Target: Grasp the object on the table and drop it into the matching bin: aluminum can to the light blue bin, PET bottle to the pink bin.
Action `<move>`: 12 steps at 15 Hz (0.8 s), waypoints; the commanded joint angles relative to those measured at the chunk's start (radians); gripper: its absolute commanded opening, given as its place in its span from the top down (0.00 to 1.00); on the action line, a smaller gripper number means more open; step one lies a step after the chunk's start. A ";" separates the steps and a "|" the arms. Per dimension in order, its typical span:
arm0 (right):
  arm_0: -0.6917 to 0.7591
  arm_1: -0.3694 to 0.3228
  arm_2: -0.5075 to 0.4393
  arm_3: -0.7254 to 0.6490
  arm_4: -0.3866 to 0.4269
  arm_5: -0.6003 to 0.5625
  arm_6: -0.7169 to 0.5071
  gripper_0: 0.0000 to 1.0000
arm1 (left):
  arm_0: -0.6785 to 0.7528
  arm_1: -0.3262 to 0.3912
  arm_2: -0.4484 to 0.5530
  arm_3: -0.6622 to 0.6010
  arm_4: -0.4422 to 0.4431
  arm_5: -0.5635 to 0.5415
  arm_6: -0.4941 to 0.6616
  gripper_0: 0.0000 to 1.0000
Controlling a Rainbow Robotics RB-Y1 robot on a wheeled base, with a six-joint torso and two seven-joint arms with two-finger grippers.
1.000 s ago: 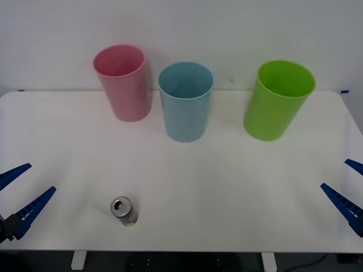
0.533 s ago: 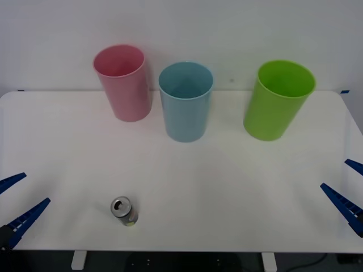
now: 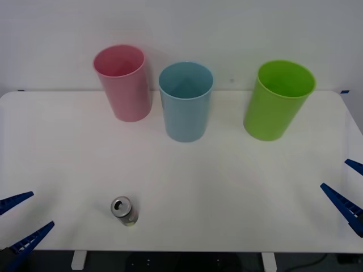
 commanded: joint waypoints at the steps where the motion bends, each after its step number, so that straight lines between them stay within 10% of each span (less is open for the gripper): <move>1: 0.000 0.000 0.000 0.000 0.000 0.000 0.000 0.00 | 0.010 0.002 -0.029 0.001 -0.005 -0.008 -0.043 0.00; 12: 0.000 0.000 0.000 0.000 0.000 0.000 0.000 0.00 | -0.102 -0.002 -0.148 0.182 -0.103 -0.040 -0.213 0.00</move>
